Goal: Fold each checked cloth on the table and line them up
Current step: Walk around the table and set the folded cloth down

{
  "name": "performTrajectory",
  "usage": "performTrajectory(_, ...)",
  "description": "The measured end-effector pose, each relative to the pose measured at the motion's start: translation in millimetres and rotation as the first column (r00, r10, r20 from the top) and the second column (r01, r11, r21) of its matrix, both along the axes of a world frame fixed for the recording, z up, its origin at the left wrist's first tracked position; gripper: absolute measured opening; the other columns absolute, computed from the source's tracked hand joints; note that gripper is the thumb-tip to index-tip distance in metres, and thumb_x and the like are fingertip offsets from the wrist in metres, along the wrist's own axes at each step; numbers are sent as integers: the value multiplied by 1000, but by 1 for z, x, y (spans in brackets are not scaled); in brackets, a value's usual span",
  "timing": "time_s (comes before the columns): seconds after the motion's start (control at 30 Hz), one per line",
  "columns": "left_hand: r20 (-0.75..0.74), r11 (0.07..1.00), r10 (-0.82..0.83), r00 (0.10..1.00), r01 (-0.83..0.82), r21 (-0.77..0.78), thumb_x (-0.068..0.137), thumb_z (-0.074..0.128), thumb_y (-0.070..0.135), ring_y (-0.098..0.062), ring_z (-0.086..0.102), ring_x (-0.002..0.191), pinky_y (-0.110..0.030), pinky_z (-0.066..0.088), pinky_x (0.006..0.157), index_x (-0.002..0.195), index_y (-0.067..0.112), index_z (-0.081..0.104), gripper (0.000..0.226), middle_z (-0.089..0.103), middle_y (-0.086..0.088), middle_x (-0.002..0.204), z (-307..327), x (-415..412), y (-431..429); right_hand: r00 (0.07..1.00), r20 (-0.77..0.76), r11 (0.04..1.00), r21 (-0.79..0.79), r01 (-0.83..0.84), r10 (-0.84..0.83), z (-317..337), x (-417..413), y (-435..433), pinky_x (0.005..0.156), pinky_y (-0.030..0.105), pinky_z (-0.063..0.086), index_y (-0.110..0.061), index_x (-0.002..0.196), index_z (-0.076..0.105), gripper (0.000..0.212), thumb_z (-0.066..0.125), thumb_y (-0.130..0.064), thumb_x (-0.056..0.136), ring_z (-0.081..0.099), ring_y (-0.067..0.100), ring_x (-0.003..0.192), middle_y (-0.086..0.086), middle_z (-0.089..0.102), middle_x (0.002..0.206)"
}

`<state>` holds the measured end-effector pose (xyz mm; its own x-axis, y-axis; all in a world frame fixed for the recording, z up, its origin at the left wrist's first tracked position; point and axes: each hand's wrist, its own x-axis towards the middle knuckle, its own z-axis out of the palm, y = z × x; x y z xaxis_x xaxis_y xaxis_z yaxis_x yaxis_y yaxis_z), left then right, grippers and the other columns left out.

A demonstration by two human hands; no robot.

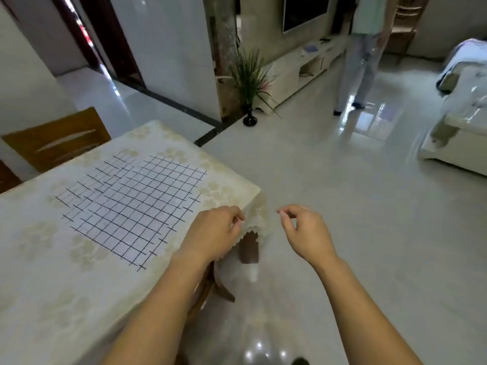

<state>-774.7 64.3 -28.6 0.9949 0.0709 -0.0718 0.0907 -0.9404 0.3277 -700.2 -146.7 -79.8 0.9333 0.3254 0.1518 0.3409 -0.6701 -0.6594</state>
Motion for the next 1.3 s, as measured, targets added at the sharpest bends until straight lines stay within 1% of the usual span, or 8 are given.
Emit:
performTrajectory(0.2, -18, 992, 122, 992, -122, 14, 102, 48, 37, -13, 63, 99, -31, 45, 89, 121, 31, 62, 25, 67, 14, 114, 4, 57, -3, 992, 29, 993, -2, -120, 120, 7, 84, 13, 80, 31, 53, -21, 106, 72, 22, 53, -30, 99, 65, 13, 90, -4, 70, 102)
performTrajectory(0.4, -32, 964, 258, 966, -259, -53, 102, 47, 33, -13, 63, 96, -33, 48, 88, 121, 30, 62, 24, 67, 13, 114, -21, 119, 28, 948, 47, 941, -145, -305, 315, 7, 159, 57, 81, 34, 53, -24, 109, 70, 21, 53, -30, 98, 62, 14, 94, -7, 68, 106)
performTrajectory(0.5, -55, 952, 267, 962, -272, -141, 104, 45, 33, -13, 58, 89, -33, 47, 85, 123, 29, 61, 25, 66, 12, 115, -26, 174, 37, 944, 32, 930, -184, -318, 329, 12, 210, 68, 82, 36, 54, -25, 109, 69, 20, 54, -31, 97, 64, 14, 95, -7, 68, 108)
performTrajectory(0.63, -56, 952, 210, 976, -217, -218, 102, 47, 33, -18, 62, 104, -33, 48, 89, 121, 30, 62, 24, 67, 12, 115, -15, 258, 42, 961, 70, 943, -226, -245, 267, 27, 284, 70, 82, 36, 54, -27, 106, 70, 18, 56, -32, 96, 65, 14, 93, -9, 69, 107)
performTrajectory(0.73, -34, 948, 230, 973, -232, -216, 101, 49, 32, -18, 62, 103, -33, 49, 89, 121, 30, 63, 24, 68, 11, 113, -12, 301, 66, 974, 95, 962, -204, -183, 205, 26, 328, 86, 80, 33, 53, -24, 102, 72, 14, 59, -27, 95, 66, 15, 91, -5, 71, 102)
performTrajectory(0.9, -111, 935, 287, 951, -304, -184, 103, 48, 34, -16, 63, 103, -32, 47, 88, 125, 29, 59, 25, 66, 11, 116, -30, 318, 114, 936, 12, 906, -253, -339, 353, 4, 352, 140, 80, 33, 53, -27, 106, 70, 17, 56, -30, 97, 65, 14, 93, -9, 68, 106)
performTrajectory(1.17, -156, 821, 539, 827, -558, -121, 103, 48, 37, -16, 64, 90, -37, 51, 90, 123, 30, 59, 24, 67, 13, 116, -47, 340, 180, 832, -4, 825, -123, -551, 555, -14, 433, 244, 79, 35, 53, -23, 102, 69, 17, 55, -31, 97, 63, 14, 86, -5, 67, 98)
performTrajectory(1.3, -197, 713, 678, 708, -699, -60, 103, 47, 37, -16, 64, 103, -37, 50, 90, 125, 30, 59, 27, 68, 14, 117, -67, 361, 194, 694, -11, 692, -78, -718, 720, -44, 461, 284, 71, 40, 53, -19, 94, 68, 20, 51, -30, 94, 63, 23, 80, 2, 66, 89)
